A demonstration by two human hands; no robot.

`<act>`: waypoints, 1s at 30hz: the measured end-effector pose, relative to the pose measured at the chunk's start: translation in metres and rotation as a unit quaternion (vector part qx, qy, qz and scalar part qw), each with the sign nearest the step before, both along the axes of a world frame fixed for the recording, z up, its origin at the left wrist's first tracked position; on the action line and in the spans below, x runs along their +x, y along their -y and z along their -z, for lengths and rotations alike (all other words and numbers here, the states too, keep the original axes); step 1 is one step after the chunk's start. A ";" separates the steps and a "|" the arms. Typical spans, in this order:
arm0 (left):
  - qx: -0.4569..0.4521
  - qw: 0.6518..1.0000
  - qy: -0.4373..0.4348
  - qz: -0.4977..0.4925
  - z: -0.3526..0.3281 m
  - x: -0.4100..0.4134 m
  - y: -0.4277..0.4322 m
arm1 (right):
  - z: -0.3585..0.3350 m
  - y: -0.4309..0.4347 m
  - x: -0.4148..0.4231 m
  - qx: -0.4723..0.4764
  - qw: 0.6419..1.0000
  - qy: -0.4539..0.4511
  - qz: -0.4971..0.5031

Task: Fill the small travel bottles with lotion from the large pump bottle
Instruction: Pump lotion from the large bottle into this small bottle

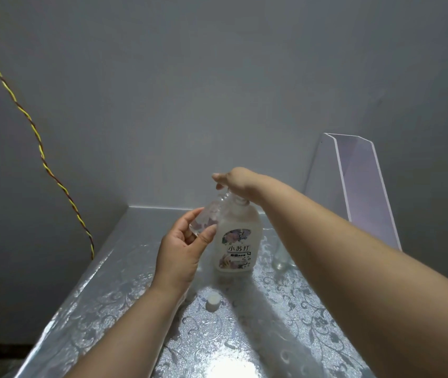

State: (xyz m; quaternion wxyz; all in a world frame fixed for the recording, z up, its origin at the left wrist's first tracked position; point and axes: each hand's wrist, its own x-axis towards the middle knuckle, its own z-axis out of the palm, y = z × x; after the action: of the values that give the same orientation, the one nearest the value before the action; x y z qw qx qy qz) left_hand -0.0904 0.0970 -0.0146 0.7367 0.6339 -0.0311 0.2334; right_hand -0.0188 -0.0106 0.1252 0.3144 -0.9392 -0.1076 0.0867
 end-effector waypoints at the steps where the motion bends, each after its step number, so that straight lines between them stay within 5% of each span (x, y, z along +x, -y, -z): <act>1: -0.002 1.000 0.003 0.002 -0.001 -0.001 0.000 | -0.001 0.000 -0.001 0.006 1.000 -0.002 0.001; 30: -0.010 0.999 0.018 0.028 -0.012 0.005 -0.003 | -0.019 0.005 -0.004 -0.035 0.998 -0.007 -0.048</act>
State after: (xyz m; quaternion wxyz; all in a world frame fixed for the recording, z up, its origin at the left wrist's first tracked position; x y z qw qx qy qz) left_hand -0.0853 0.0998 -0.0022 0.7482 0.6214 -0.0596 0.2247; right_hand -0.0231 -0.0151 0.1443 0.2778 -0.9427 -0.1472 0.1120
